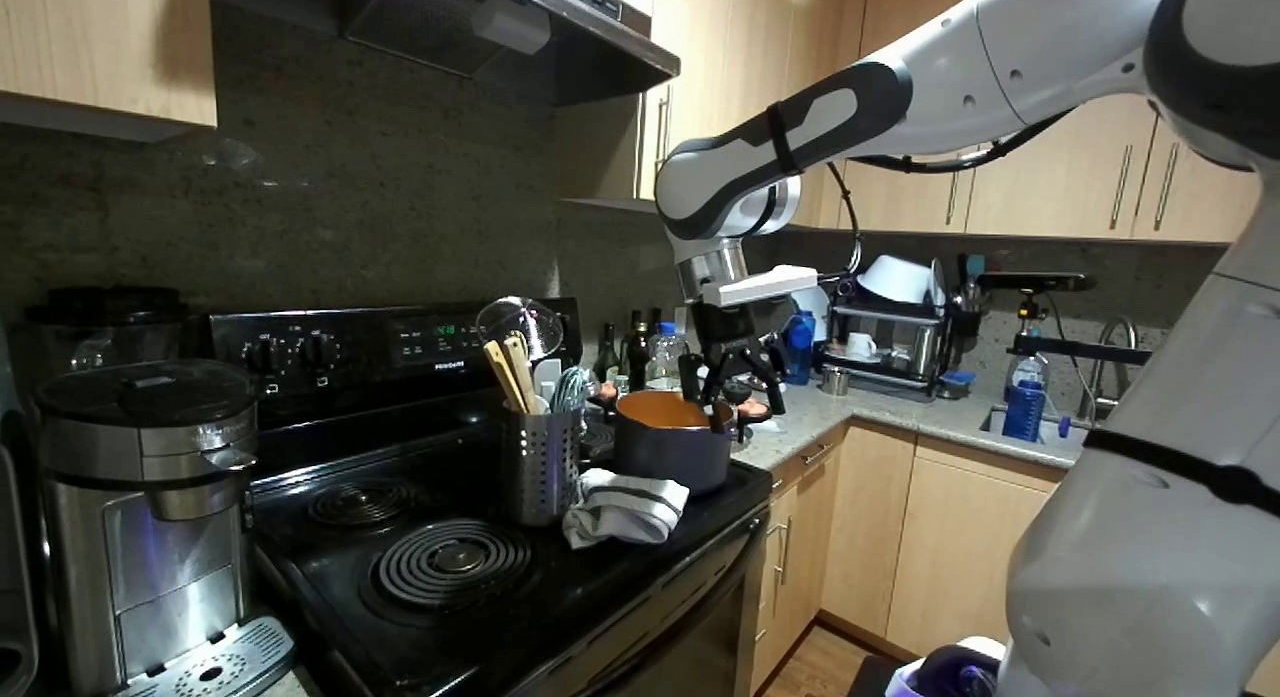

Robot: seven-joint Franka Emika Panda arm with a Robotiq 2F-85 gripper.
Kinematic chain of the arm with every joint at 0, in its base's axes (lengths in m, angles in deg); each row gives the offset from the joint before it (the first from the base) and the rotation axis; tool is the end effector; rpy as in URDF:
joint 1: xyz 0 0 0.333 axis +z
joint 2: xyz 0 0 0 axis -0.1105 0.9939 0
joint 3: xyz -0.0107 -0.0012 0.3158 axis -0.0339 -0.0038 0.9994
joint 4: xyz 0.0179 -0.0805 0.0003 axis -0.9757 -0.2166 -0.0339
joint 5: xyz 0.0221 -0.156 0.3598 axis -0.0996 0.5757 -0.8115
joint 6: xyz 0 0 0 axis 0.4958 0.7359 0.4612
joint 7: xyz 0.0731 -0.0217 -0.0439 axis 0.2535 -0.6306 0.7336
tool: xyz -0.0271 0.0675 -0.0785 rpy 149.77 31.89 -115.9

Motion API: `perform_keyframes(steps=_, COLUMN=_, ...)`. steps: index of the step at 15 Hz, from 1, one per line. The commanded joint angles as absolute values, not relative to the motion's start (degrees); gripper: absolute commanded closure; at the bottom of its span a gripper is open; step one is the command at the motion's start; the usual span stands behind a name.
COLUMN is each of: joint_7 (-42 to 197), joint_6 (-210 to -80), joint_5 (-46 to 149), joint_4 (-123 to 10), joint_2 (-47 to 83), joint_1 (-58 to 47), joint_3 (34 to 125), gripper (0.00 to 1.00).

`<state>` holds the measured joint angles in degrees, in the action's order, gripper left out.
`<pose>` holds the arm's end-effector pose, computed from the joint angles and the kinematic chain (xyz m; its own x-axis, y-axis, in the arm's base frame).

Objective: Take the towel and drape it over the oven handle

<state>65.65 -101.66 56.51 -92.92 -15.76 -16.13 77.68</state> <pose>0.3969 -0.1303 0.4669 0.8122 -0.4992 -0.3019 -0.4643 -0.8665 0.1834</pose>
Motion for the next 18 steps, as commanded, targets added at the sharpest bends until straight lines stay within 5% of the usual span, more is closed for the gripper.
perform_keyframes(steps=1, joint_7=64.6, joint_6=-103.2, joint_5=57.5, joint_4=-93.7, joint_2=-16.3, joint_1=-16.4, joint_3=77.9, gripper=0.0)
perform_keyframes(steps=10, joint_7=59.4, joint_6=-124.7, joint_5=59.2, joint_4=-92.2, joint_2=-3.4, joint_1=-16.5, joint_3=77.5, gripper=0.0)
perform_keyframes(steps=18, joint_7=60.2, joint_6=-127.3, joint_5=62.2, joint_4=-92.7, joint_2=-1.0, joint_1=-15.5, joint_3=77.1, gripper=0.0)
